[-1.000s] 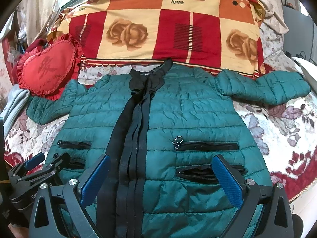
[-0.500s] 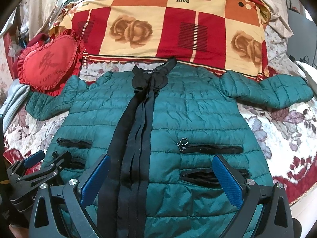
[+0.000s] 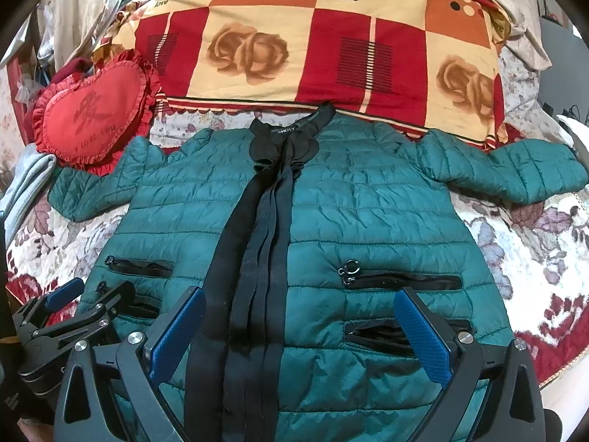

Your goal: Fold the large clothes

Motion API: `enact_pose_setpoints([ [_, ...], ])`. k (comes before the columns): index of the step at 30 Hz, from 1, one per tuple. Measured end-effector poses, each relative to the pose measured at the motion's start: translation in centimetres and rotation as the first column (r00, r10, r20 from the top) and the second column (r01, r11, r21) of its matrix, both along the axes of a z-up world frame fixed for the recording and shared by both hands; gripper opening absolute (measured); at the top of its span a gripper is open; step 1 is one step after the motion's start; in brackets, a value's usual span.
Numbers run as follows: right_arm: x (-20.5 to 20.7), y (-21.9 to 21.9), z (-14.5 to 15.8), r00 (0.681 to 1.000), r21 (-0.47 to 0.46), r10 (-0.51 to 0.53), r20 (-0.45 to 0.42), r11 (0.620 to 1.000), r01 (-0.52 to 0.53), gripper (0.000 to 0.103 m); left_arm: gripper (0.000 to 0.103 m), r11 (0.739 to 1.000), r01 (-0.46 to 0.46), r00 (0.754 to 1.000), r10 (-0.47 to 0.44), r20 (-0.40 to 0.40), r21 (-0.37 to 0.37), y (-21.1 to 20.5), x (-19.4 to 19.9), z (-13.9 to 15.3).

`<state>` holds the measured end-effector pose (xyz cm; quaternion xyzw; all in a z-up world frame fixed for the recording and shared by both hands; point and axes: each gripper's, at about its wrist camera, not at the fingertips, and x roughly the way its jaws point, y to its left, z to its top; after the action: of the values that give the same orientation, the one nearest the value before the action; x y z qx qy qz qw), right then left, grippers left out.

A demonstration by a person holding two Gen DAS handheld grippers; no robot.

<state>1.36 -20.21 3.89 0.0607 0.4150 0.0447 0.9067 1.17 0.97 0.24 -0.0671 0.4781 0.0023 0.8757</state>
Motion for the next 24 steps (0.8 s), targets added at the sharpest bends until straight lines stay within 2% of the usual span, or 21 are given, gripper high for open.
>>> enact_pose_setpoints([
  [7, 0.2, 0.2, 0.0, 1.000, -0.005, 0.006, -0.006, 1.000, -0.006, 0.101, 0.088, 1.000, -0.006, 1.000, 0.006, 0.008, 0.007, 0.3, 0.4, -0.1],
  [10, 0.6, 0.6, 0.1, 0.999, -0.019, 0.020, 0.027, 1.000, -0.019, 0.101, 0.088, 1.000, -0.015, 1.000, 0.015, 0.005, 0.018, 0.8, 0.7, 0.0],
  [13, 1.2, 0.8, 0.2, 1.000, -0.027, 0.011, 0.022, 1.000, -0.011, 0.101, 0.088, 0.999, -0.030, 1.000, 0.029, 0.012, 0.028, 1.4, 1.0, 0.1],
  [18, 2.4, 0.7, 0.0, 1.000, 0.042, 0.014, -0.015, 0.999, -0.013, 0.101, 0.088, 0.998, -0.055, 0.998, 0.054, 0.022, 0.038, 2.6, 1.7, 0.2],
  [24, 3.6, 1.5, 0.4, 0.999, 0.061, 0.037, -0.012, 0.997, -0.036, 0.101, 0.088, 0.994, -0.090, 0.995, 0.087, 0.041, 0.064, 4.6, 3.0, 0.5],
])
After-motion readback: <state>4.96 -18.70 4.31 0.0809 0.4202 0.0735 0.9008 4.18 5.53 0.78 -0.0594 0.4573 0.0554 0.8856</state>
